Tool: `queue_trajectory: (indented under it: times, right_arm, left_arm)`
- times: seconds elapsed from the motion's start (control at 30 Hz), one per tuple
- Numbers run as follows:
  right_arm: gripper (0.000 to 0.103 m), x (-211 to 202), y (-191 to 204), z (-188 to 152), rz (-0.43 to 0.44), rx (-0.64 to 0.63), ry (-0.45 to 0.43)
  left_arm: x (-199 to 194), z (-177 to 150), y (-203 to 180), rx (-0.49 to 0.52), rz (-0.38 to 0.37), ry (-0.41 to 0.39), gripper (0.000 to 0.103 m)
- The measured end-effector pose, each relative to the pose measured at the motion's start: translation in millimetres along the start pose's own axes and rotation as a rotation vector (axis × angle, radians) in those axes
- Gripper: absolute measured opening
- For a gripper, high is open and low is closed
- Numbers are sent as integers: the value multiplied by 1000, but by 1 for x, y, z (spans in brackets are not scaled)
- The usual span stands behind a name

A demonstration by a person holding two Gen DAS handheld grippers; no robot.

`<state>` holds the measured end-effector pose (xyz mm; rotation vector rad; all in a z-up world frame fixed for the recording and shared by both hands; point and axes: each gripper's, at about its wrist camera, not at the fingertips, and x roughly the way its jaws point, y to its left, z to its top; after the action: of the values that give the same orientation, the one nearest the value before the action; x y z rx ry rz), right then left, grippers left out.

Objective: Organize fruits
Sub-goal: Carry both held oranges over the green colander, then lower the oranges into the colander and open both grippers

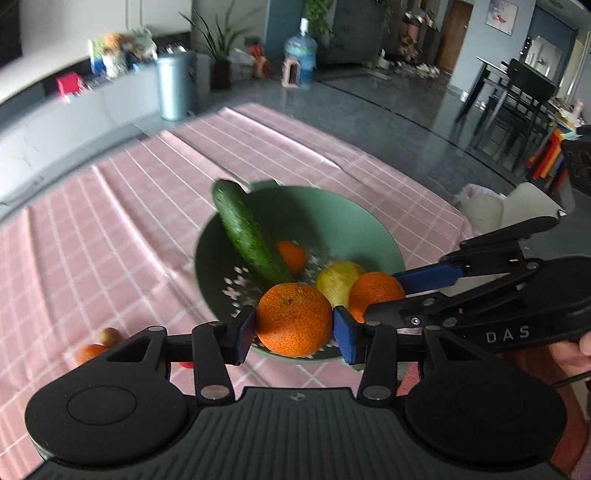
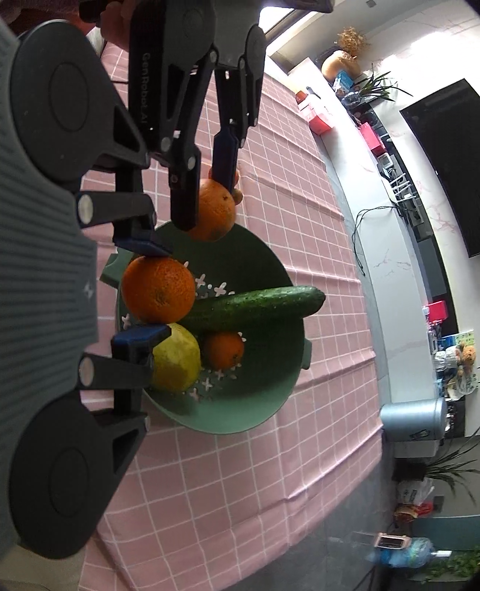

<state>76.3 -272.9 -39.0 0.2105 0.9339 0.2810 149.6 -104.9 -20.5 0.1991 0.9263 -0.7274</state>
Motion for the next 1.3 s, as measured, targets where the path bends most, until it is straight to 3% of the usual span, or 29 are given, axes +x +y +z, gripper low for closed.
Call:
queue_trajectory:
  times: [0.37,0.67,0.9,1.03,1.3]
  right_arm:
    - [37,37,-23,12,77,95,134]
    - [39,47,-30,12,100,140,182]
    - [40,47,-30,15,104,151,194]
    - [45,46,-31,16,103,157,185]
    - [47,36,-25,17,78,142,160]
  left_arm:
    - [36,11,8,50,-26,159,52]
    - [50,14,7,125,-42,218,52]
    - [56,11,0,175,-29,231,52]
    - [55,10,-3,194,-3,228,57]
    - [46,10,-3,192,-1,203,66]
